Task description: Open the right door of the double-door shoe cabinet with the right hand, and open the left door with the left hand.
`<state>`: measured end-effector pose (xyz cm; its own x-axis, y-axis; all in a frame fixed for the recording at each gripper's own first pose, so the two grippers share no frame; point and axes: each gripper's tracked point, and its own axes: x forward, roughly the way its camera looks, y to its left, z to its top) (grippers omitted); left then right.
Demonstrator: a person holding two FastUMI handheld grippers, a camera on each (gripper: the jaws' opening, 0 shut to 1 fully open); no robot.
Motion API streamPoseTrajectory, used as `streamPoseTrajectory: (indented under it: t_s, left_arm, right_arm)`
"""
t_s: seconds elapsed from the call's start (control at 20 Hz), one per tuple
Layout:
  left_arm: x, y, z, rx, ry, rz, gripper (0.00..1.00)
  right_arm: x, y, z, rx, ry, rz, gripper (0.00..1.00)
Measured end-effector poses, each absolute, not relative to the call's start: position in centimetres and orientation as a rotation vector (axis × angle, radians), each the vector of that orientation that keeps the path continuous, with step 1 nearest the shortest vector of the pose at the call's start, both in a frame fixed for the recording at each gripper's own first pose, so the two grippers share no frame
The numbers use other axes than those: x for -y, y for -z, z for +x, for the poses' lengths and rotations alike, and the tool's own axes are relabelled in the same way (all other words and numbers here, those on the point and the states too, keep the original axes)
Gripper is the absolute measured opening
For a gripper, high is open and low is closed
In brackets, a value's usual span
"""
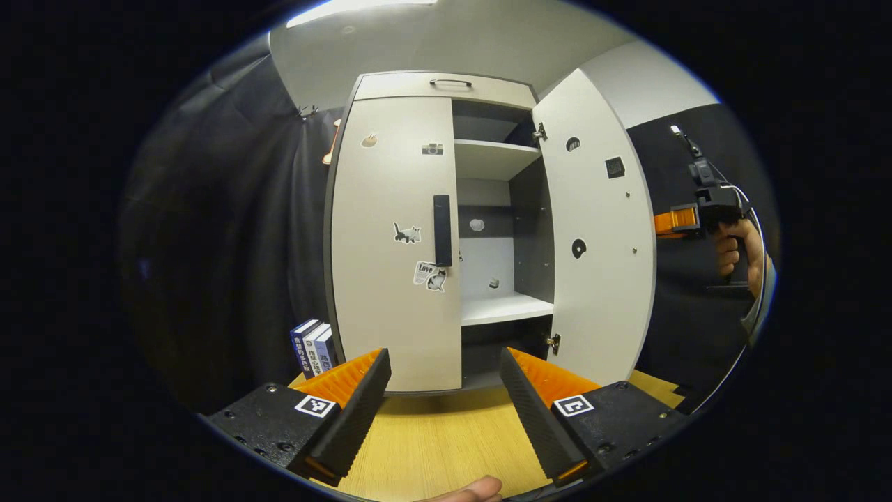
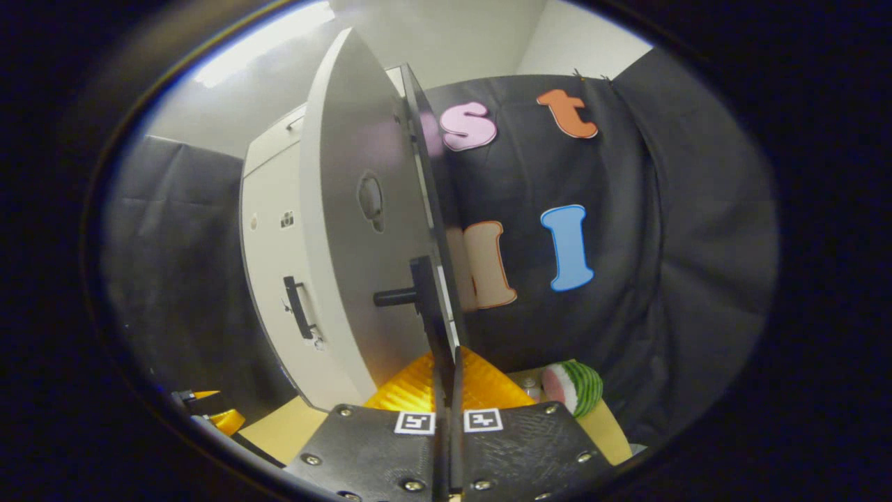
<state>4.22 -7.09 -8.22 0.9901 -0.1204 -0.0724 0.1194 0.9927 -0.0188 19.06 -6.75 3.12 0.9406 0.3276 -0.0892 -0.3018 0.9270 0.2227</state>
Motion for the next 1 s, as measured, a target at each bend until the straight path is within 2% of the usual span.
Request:
streamPoseTrajectory:
  t_s: [0.4, 0.55, 0.7, 0.8, 0.85, 1.0]
  left_arm:
    - [5.2, 8.1, 6.6, -0.085, 0.102, -0.05, 0.98]
    - [3.7, 6.7, 9.3, -0.072, 0.073, -0.041, 0.98]
    - [3.3, 5.1, 12.2, -0.057, 0.055, -0.033, 0.98]
    - [3.7, 4.8, 14.4, -0.074, 0.07, -0.018, 0.98]
    - [3.9, 4.6, 15.4, -0.081, 0.073, -0.01, 0.98]
    - [5.0, 3.2, 18.8, -0.077, 0.101, -0.045, 0.98]
  right_arm:
    - [6.9, -2.6, 18.9, -0.102, -0.269, 0.206, 0.0]
    - [7.9, -3.5, 18.5, -0.073, -0.229, 0.23, 0.05]
    - [10.9, -4.7, 17.9, -0.018, -0.183, 0.198, 0.6]
    - [10.7, -4.2, 14.6, 0.02, -0.16, 0.148, 0.96]
    - [11.2, -3.6, 13.5, 0.029, -0.134, 0.116, 1.0]
    - [11.2, -3.2, 10.3, 0.057, -0.108, 0.084, 1.0]
